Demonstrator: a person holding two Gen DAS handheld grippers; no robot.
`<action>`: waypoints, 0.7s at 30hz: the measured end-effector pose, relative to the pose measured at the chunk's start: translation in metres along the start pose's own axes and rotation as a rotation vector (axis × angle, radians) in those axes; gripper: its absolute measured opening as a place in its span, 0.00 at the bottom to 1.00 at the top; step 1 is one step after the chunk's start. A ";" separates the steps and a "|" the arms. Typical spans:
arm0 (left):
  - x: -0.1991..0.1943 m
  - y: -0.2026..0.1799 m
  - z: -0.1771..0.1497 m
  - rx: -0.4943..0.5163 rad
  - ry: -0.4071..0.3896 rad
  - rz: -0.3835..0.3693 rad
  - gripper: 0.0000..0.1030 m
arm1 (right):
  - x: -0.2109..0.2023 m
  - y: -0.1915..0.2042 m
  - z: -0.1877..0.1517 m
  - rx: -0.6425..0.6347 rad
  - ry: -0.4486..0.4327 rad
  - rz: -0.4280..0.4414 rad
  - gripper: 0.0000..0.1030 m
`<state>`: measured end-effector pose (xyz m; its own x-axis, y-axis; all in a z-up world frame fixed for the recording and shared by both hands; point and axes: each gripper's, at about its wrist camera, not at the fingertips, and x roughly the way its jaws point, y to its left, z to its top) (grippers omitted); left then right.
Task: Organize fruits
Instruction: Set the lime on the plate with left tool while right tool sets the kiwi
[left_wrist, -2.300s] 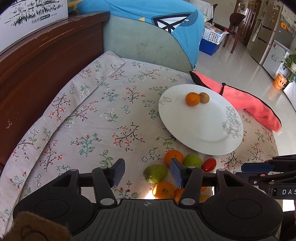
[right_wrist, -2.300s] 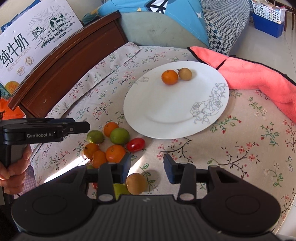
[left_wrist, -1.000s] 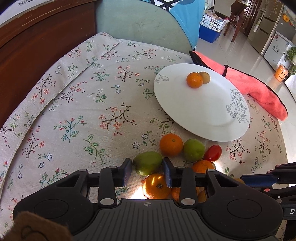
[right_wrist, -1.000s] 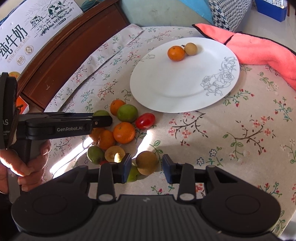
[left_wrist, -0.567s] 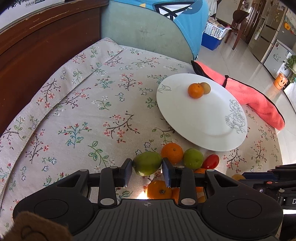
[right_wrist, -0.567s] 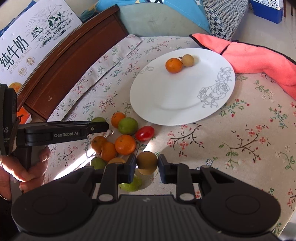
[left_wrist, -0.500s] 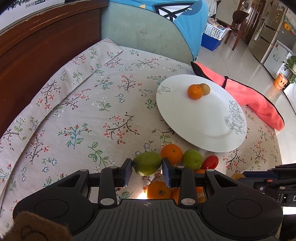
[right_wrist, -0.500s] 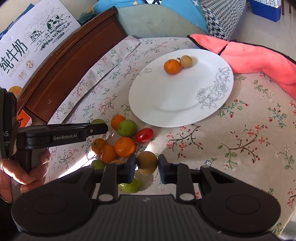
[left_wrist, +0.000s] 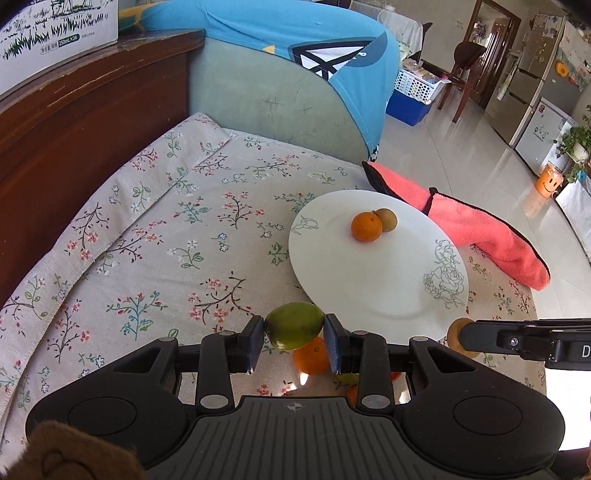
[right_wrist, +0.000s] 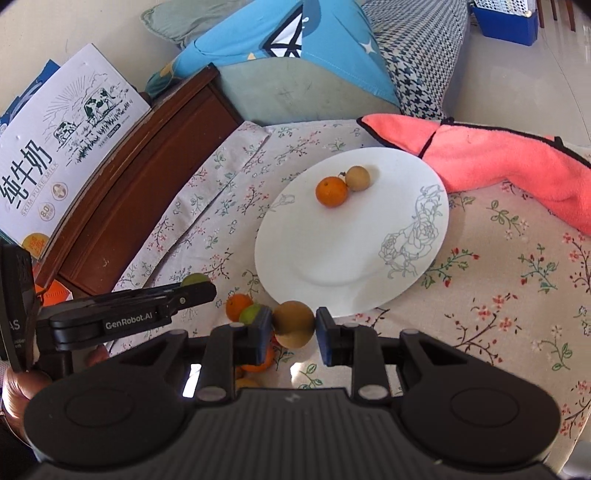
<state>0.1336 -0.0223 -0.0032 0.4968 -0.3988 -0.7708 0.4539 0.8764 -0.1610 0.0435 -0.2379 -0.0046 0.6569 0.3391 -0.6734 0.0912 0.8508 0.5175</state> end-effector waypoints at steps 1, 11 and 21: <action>0.000 -0.002 0.002 0.003 -0.004 -0.001 0.32 | -0.001 0.000 0.002 0.005 -0.008 -0.002 0.26; 0.016 -0.018 0.024 0.032 -0.050 0.002 0.32 | -0.007 -0.016 0.038 0.061 -0.112 -0.060 0.26; 0.054 -0.027 0.041 0.024 -0.036 -0.005 0.32 | 0.020 -0.043 0.065 0.137 -0.142 -0.130 0.26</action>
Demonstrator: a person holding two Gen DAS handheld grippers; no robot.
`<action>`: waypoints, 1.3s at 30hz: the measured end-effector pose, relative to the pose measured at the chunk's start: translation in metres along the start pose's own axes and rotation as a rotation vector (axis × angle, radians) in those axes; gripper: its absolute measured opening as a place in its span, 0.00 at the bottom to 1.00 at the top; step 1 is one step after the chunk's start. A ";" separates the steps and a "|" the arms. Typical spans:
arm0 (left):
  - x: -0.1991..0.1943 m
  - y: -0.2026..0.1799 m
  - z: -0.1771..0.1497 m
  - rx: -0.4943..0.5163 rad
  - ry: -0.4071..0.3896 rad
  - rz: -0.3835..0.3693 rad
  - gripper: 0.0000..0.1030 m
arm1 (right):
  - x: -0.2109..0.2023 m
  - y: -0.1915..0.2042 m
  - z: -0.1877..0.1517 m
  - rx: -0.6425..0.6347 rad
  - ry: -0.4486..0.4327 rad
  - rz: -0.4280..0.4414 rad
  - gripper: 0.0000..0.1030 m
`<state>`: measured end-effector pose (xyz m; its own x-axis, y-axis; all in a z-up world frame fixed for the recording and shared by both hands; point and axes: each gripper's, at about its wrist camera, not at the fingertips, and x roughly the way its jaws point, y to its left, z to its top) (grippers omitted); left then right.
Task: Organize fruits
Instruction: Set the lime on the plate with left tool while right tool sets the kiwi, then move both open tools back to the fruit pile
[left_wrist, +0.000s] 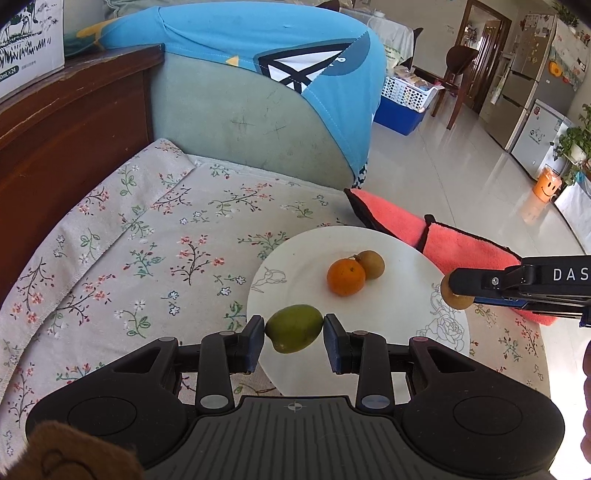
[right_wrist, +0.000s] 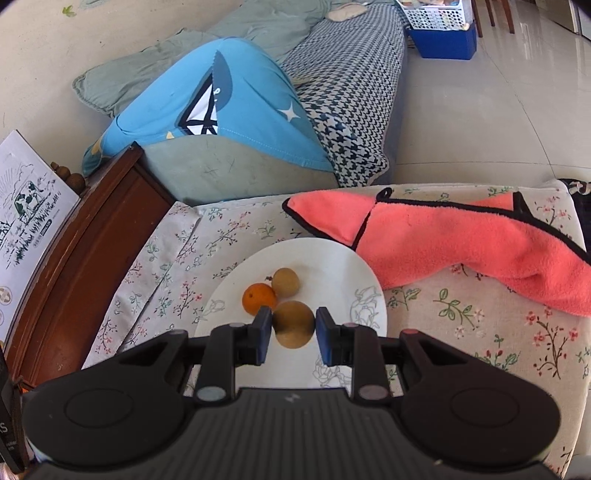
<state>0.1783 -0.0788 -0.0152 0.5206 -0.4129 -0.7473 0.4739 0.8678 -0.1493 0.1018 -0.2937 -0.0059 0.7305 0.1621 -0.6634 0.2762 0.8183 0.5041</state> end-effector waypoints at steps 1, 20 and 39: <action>0.003 0.000 0.001 -0.002 0.001 -0.001 0.32 | 0.003 -0.001 0.001 0.002 0.002 -0.001 0.26; 0.025 0.002 0.010 -0.036 0.025 -0.002 0.32 | 0.051 -0.005 0.009 0.034 0.012 -0.057 0.29; -0.043 0.009 -0.021 -0.017 0.034 0.017 0.43 | -0.010 0.024 -0.020 -0.060 0.034 0.007 0.43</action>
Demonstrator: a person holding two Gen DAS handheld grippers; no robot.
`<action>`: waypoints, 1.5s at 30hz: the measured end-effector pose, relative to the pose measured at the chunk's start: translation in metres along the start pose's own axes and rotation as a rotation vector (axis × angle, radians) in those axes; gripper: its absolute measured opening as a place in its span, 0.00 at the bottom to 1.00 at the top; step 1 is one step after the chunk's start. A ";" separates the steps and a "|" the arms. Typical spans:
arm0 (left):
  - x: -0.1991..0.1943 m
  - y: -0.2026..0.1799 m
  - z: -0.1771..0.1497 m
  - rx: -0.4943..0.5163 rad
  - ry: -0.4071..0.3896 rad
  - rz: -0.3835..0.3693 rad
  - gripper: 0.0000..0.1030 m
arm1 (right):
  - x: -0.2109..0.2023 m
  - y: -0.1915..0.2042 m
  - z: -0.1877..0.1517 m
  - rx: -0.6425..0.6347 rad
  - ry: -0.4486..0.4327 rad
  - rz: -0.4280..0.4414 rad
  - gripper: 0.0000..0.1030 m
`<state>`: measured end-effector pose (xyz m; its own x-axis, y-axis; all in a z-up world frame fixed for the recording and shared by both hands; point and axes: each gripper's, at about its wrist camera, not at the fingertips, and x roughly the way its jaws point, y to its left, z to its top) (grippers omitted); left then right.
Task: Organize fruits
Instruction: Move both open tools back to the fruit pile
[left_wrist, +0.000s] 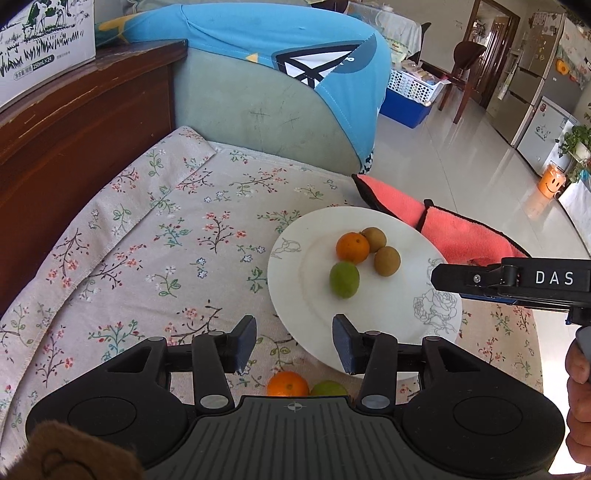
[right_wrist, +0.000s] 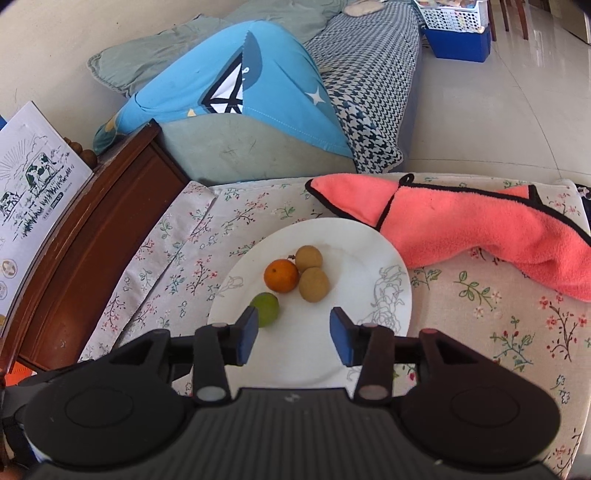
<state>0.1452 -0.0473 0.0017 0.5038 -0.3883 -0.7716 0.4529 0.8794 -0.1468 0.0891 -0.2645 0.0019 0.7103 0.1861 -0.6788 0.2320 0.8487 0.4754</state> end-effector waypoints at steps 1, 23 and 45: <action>-0.003 0.001 -0.003 -0.001 0.002 0.001 0.43 | -0.003 0.001 -0.003 -0.003 0.002 0.003 0.43; -0.037 0.024 -0.059 0.039 0.044 0.059 0.43 | -0.042 0.021 -0.095 -0.140 0.125 0.103 0.45; -0.018 0.022 -0.077 0.146 0.089 0.020 0.43 | -0.024 0.040 -0.128 -0.287 0.202 0.091 0.45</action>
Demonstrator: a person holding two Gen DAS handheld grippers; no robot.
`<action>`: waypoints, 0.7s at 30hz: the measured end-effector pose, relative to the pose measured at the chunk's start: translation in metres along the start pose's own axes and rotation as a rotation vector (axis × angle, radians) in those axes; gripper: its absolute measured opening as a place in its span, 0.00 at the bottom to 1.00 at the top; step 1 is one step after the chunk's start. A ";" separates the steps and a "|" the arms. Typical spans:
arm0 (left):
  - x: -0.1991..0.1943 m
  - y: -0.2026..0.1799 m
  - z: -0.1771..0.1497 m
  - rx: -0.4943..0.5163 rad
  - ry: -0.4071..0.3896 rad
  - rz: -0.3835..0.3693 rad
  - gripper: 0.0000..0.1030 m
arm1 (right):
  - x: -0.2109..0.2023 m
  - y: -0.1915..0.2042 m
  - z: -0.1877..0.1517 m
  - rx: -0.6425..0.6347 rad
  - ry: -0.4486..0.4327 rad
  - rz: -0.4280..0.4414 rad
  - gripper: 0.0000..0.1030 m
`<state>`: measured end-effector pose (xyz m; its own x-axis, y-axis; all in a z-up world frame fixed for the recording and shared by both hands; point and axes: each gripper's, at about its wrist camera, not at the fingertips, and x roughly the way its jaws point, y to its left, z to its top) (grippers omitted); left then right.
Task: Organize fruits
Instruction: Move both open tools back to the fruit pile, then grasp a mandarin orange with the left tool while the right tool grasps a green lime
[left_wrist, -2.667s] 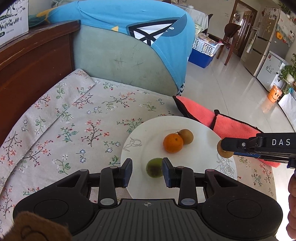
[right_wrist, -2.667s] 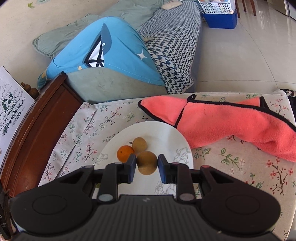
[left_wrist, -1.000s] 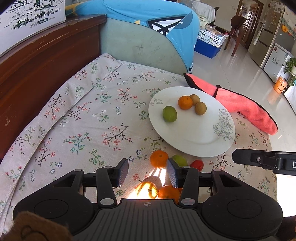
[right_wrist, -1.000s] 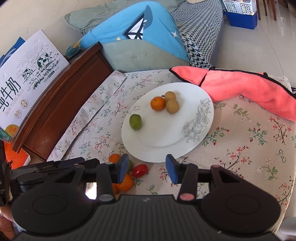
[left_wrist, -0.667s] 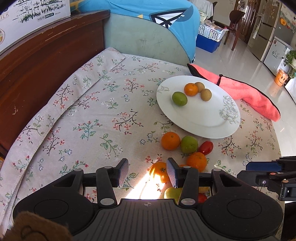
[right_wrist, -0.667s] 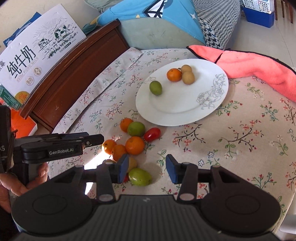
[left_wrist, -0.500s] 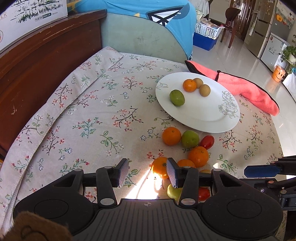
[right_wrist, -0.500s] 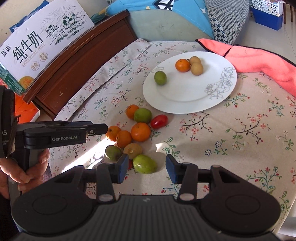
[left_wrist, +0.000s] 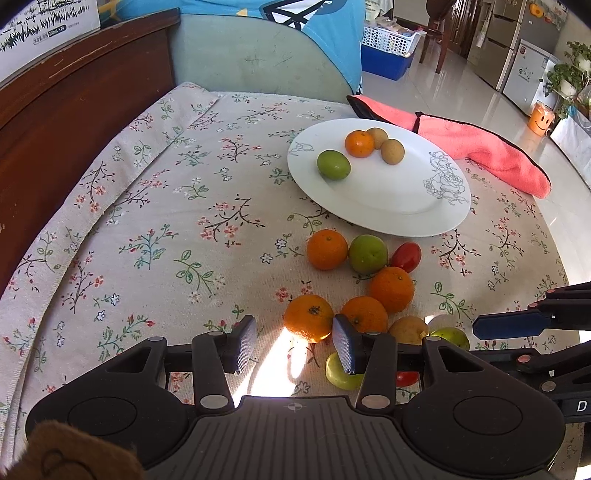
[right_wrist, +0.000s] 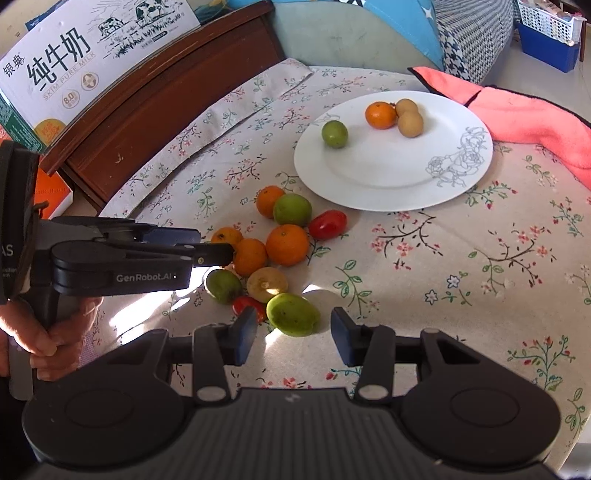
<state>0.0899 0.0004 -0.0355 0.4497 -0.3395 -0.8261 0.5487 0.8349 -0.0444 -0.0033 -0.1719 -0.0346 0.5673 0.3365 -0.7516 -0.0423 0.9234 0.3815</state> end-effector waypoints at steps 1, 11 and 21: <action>0.000 0.000 0.000 -0.001 0.000 0.001 0.43 | 0.001 0.000 0.000 -0.003 -0.001 -0.003 0.44; 0.011 -0.014 -0.003 0.080 0.010 0.038 0.33 | 0.011 0.004 0.000 -0.032 0.007 -0.019 0.33; 0.000 -0.012 0.001 0.057 -0.017 0.013 0.24 | 0.005 0.000 0.002 -0.008 -0.018 -0.006 0.31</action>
<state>0.0839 -0.0099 -0.0343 0.4683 -0.3364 -0.8170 0.5820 0.8132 -0.0012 0.0014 -0.1704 -0.0369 0.5819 0.3278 -0.7443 -0.0453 0.9268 0.3728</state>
